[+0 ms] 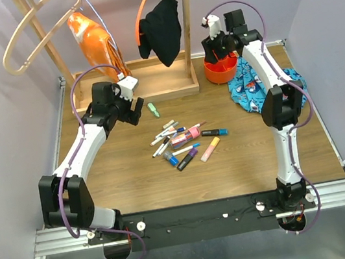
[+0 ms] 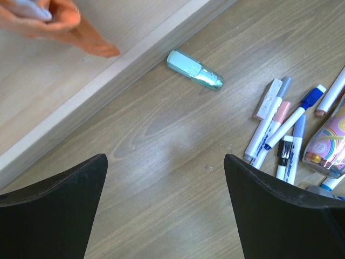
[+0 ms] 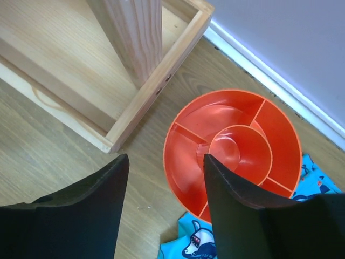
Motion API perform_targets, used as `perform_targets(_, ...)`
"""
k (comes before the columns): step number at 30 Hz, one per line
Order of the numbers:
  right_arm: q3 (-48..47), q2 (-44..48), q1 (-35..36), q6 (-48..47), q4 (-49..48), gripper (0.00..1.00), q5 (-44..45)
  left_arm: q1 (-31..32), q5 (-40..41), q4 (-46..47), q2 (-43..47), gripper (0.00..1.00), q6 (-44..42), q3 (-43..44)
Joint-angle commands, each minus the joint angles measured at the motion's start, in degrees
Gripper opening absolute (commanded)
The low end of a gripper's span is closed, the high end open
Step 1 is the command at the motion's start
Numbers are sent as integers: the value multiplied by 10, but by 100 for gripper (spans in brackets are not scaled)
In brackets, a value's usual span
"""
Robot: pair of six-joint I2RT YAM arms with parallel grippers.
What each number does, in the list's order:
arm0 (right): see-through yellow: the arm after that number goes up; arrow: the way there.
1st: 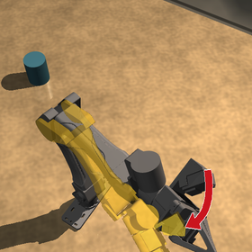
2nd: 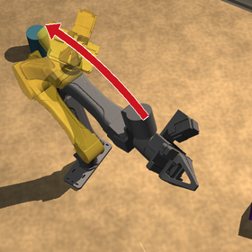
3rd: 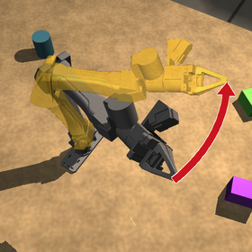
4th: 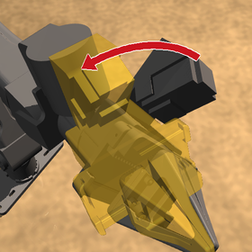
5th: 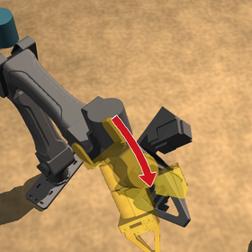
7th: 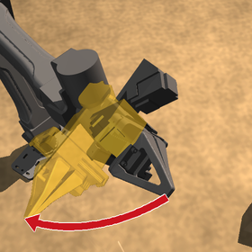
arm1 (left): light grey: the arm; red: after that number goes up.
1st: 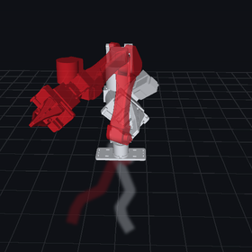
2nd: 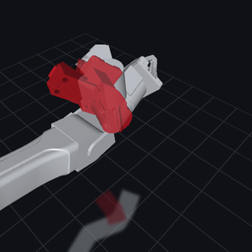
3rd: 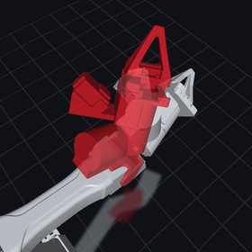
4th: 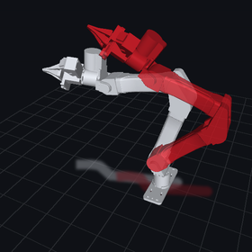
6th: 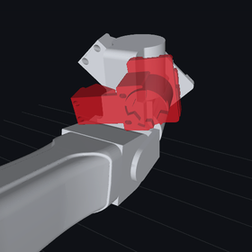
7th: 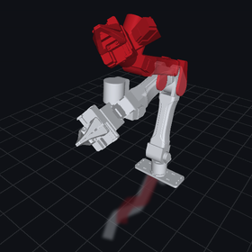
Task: Sort the stationery into containers
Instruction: Pick up the storage box at the center of the board.
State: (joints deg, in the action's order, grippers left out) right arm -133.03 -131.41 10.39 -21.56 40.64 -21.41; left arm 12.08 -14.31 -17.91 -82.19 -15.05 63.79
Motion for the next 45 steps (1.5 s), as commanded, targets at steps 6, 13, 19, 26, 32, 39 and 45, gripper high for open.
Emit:
perform_targets(6, -7, -45, 2, -32, 54, 57, -1, 1, 15, 2, 19, 98, 9, -17)
perform_targets(13, -23, -80, 2, -45, 63, 49, 13, 1, 24, -2, 16, 98, 6, -9)
perform_targets(19, -26, -103, 2, -58, 72, 42, 30, 1, 30, 0, 15, 99, 15, -11)
perform_targets(26, -23, -100, 3, -63, 73, 12, 37, 1, 31, -4, 11, 99, 12, -8)
perform_targets(32, 39, -24, 17, -90, 73, 1, 27, 1, 30, 0, 8, 99, 12, -12)
perform_targets(39, 188, 115, 70, -207, 100, 1, -28, 1, 16, 8, 11, 99, 12, -29)
perform_targets(45, 285, 161, 132, -257, 108, 1, -26, 1, 0, 9, 5, 99, 1, -25)
